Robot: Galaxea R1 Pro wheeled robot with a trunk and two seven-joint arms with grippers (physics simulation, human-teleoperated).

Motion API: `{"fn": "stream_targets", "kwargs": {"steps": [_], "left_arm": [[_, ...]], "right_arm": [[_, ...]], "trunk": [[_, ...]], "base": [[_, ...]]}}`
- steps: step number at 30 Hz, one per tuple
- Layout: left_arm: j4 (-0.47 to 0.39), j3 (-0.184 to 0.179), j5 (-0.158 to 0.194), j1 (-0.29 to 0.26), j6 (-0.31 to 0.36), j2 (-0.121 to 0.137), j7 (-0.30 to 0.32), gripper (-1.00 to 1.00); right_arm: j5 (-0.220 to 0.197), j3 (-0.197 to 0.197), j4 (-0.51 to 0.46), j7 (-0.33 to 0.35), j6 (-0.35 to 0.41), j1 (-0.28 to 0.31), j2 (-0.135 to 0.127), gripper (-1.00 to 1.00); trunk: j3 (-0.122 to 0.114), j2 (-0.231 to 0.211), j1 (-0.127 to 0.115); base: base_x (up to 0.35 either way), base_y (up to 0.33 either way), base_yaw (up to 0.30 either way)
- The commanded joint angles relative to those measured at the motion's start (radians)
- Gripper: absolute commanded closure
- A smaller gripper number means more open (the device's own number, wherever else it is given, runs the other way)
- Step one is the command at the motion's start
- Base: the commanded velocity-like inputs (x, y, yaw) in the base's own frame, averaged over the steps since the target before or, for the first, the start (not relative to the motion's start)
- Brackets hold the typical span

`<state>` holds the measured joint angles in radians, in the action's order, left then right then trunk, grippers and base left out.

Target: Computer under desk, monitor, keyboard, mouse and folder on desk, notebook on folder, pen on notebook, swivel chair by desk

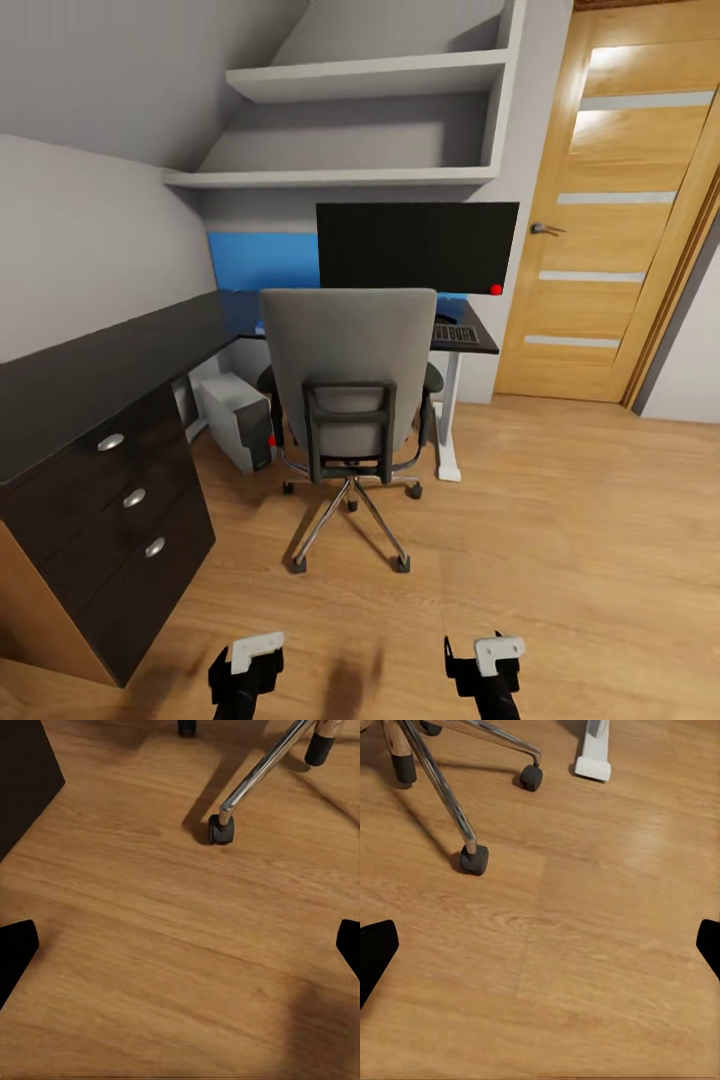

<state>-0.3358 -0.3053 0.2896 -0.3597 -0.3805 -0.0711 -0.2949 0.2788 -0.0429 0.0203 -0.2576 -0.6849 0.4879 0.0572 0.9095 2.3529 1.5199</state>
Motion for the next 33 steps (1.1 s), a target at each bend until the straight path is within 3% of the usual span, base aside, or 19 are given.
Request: {"fn": "stream_targets", "kwargs": {"steps": [1, 8, 12, 13, 21, 26, 27, 30, 33], "left_arm": [[0.008, -0.007, 0.008, -0.001, -0.002, 0.001, -0.007, -1.00], [0.129, -0.006, 0.033, -0.001, -0.006, 0.002, -0.004, -1.00], [0.143, -0.001, 0.071, -0.001, -0.006, 0.006, 0.000, -1.00], [0.145, 0.000, 0.101, -0.001, -0.006, 0.007, 0.008, -1.00], [0.150, 0.000, 0.122, -0.001, -0.005, 0.007, 0.016, -1.00], [0.172, 0.001, 0.125, -0.001, -0.007, 0.007, 0.016, -1.00], [0.181, 0.001, 0.125, -0.001, -0.007, 0.006, 0.016, -1.00], [0.189, 0.001, 0.125, -0.001, -0.009, 0.006, 0.016, -1.00], [0.193, -0.001, 0.125, -0.001, -0.008, 0.004, 0.016, -1.00]], "right_arm": [[-0.004, -0.004, 0.001, -0.005, -0.001, 0.000, -0.002, -1.00], [-0.008, -0.003, 0.001, -0.005, -0.001, -0.001, -0.001, -1.00], [-0.009, -0.003, 0.001, -0.005, -0.001, -0.001, 0.002, -1.00], [-0.009, -0.003, 0.001, -0.005, -0.001, -0.001, 0.003, -1.00], [-0.035, -0.005, 0.001, -0.005, 0.002, -0.001, 0.003, -1.00], [-0.140, -0.007, 0.000, -0.005, 0.002, -0.001, -0.001, -1.00], [-0.199, -0.009, -0.001, -0.005, 0.002, -0.001, -0.002, -1.00], [-0.287, -0.009, -0.003, -0.004, 0.003, -0.001, -0.002, -1.00], [-0.330, -0.009, 0.000, -0.003, 0.004, -0.001, -0.002, -1.00]], "trunk": [[-0.002, -0.007, -0.004], [-0.024, -0.056, -0.031], [-0.037, -0.084, -0.046], [-0.040, -0.091, -0.050], [-0.055, -0.147, -0.081], [-0.063, -0.182, -0.100], [-0.064, -0.189, -0.104], [-0.069, -0.210, -0.115], [-0.074, -0.231, -0.127]], "base": [[0.000, 0.000, 0.000], [0.000, 0.000, 0.000], [0.000, 0.000, 0.000], [0.000, 0.000, 0.000], [0.000, 0.000, 0.000], [0.000, 0.000, 0.000], [0.000, 0.000, 0.000], [0.000, 0.000, 0.000], [0.000, 0.000, -0.012]]}}
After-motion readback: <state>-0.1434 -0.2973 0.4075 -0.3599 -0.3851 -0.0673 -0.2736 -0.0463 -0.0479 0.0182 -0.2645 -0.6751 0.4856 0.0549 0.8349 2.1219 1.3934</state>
